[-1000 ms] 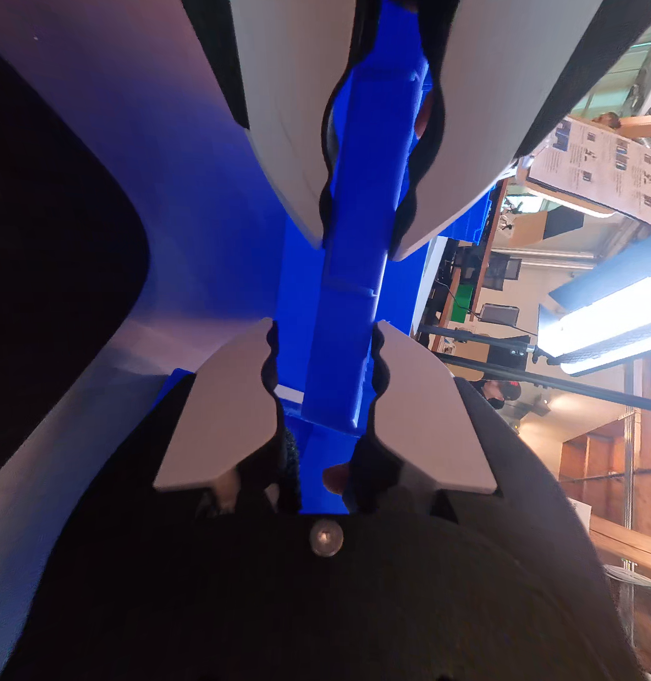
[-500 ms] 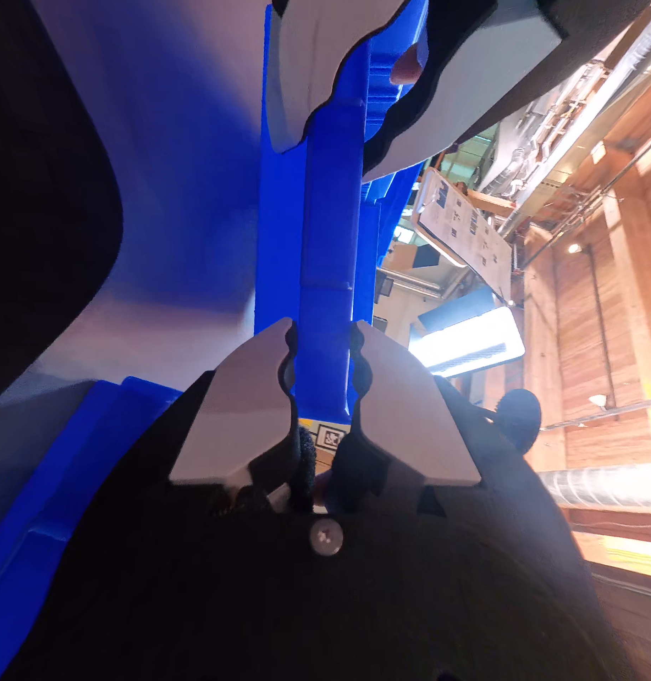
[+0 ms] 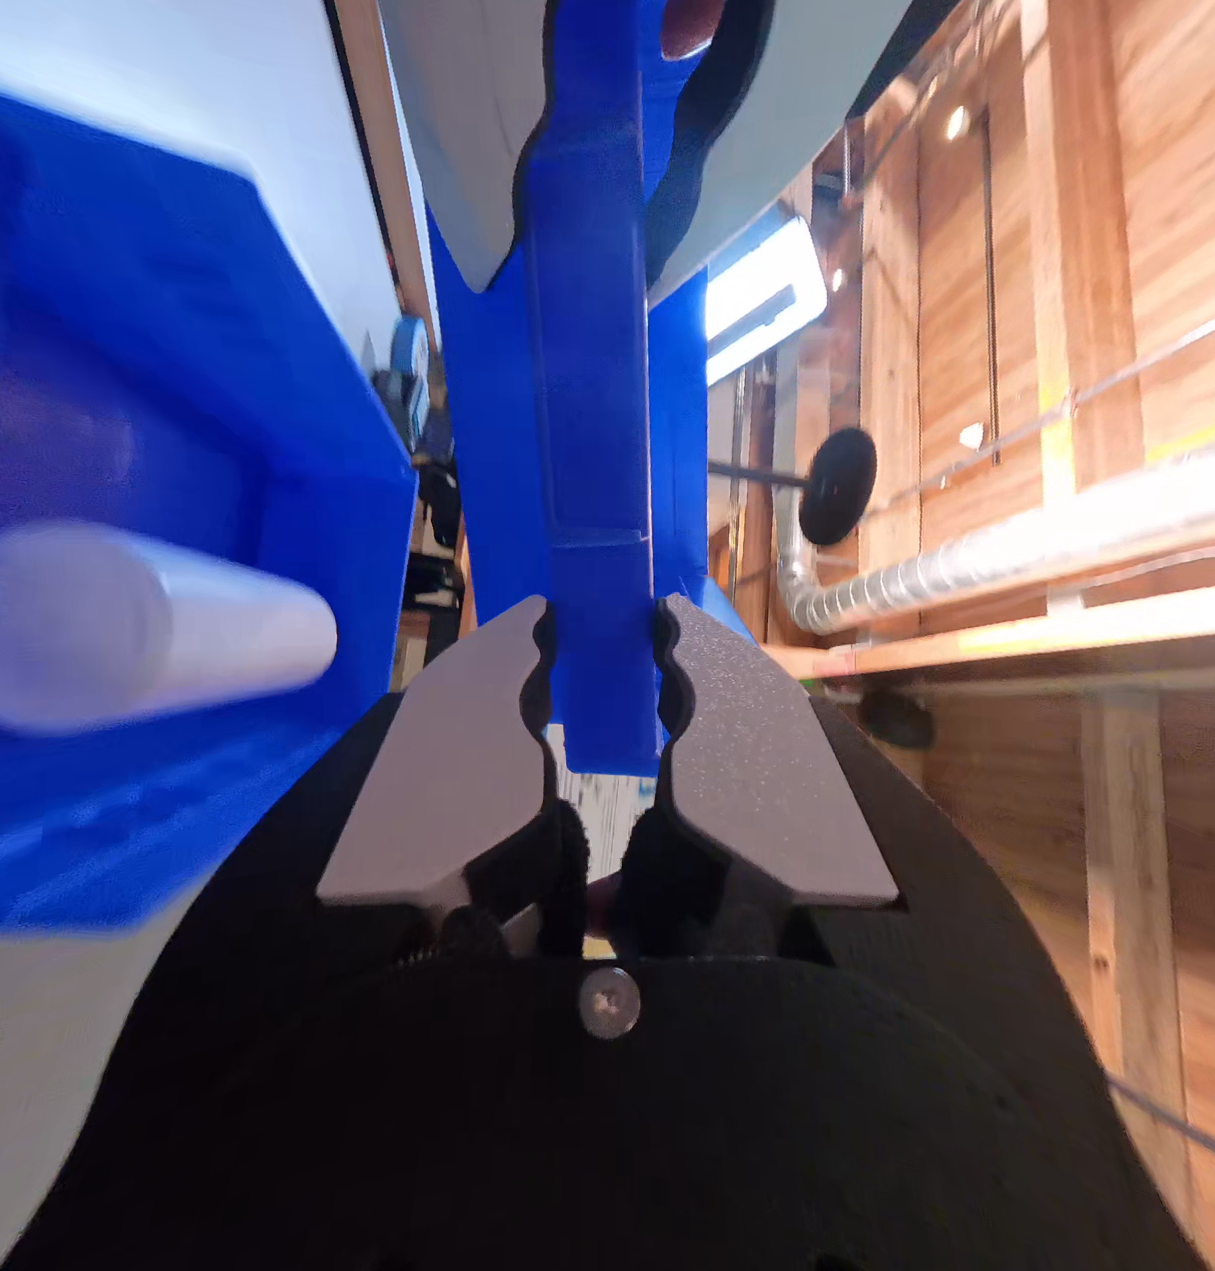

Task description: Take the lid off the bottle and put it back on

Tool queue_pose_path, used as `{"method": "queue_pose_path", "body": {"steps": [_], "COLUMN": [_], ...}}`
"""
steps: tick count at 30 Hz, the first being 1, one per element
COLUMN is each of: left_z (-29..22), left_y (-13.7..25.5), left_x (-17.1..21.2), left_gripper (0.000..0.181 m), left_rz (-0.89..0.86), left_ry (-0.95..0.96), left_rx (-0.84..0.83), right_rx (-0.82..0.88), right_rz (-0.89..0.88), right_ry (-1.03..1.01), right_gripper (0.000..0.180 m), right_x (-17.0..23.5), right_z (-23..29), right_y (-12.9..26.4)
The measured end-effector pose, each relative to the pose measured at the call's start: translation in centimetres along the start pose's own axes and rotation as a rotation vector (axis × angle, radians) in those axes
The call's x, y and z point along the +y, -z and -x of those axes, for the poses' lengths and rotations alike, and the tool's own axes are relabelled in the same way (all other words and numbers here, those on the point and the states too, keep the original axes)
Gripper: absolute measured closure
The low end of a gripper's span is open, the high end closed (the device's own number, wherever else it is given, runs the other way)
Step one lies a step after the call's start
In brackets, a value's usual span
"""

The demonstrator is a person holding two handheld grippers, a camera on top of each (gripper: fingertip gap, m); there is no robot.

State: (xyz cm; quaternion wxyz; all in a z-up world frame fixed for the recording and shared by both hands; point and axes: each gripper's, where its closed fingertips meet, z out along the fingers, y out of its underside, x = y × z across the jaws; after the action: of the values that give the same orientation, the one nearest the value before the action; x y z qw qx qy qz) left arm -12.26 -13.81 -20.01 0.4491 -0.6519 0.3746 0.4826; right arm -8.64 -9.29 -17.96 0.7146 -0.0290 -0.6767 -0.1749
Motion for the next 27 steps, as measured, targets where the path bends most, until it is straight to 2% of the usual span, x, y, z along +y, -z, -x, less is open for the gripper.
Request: {"method": "queue_pose_path", "body": {"steps": [7, 13, 17, 22, 27], "left_z": [-2.5, -7.0, -10.5, -14.8, -15.9], "left_y": [-5.4, -9.1, -12.3, -15.2, -15.7], "left_x": [-13.7, -22.4, -25.3, -25.8, -26.3], "left_gripper": [0.148, 0.148, 0.148, 0.148, 0.149], "left_rz": [-0.226, -0.276, -0.287, -0.293, -0.334], "left_ry": [-0.09, -0.098, -0.078, -0.044, -0.113], "left_rx": [0.083, 0.187, 0.291, 0.396, 0.303], "right_rx": [-0.002, -0.051, -0.149, -0.247, -0.304], "right_rz": [0.266, 0.439, 0.475, 0.515, 0.524], "right_ry": [-0.033, -0.084, -0.132, -0.173, -0.244], "right_gripper": [0.153, 0.153, 0.153, 0.153, 0.153], "right_x": [11.4, 18.8, 22.6, 24.8, 25.3], "right_z": [1.7, 5.6, 9.3, 14.4, 16.7], "right_y": [10.1, 17.1, 18.8, 19.2, 19.2]}}
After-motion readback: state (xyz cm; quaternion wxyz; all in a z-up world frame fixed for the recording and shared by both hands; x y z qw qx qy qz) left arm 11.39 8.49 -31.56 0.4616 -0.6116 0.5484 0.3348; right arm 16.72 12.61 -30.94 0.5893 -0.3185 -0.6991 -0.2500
